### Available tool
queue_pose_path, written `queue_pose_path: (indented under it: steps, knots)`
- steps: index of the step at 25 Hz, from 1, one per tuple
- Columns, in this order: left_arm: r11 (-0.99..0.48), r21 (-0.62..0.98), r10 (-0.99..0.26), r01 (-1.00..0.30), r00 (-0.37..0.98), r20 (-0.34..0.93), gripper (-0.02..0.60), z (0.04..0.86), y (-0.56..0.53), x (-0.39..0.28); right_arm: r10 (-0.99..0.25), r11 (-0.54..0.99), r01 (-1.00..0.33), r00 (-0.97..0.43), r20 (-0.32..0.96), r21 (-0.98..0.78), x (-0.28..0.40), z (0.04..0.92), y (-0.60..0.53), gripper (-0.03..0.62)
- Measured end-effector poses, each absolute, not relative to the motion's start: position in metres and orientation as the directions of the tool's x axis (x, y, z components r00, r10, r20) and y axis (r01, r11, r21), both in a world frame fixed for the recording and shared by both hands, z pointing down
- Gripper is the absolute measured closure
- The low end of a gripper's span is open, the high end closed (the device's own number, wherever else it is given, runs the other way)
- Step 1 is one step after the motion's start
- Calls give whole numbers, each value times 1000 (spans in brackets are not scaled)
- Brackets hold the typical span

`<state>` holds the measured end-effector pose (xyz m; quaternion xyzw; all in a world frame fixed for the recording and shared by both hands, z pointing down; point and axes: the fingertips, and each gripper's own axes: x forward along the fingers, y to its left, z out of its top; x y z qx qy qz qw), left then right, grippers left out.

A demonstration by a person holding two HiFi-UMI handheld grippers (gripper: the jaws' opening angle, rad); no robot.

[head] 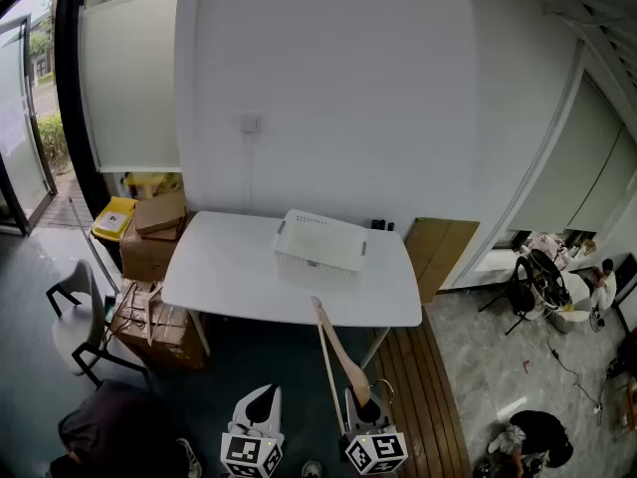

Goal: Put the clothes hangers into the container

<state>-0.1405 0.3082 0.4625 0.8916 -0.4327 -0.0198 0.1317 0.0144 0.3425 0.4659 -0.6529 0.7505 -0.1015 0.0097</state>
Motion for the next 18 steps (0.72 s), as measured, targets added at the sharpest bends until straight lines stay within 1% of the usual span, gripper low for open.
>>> queue_pose_path:
  steps: [14, 18]
  knots:
    - [-599, 241, -770, -764, 632, 88, 578, 458, 309, -131, -984, 122, -979, -140, 106, -161, 18, 464, 340, 536]
    - [-591, 228, -783, -773, 619, 69, 578, 458, 306, -128, -984, 127, -977, -146, 105, -169, 23, 462, 339, 536]
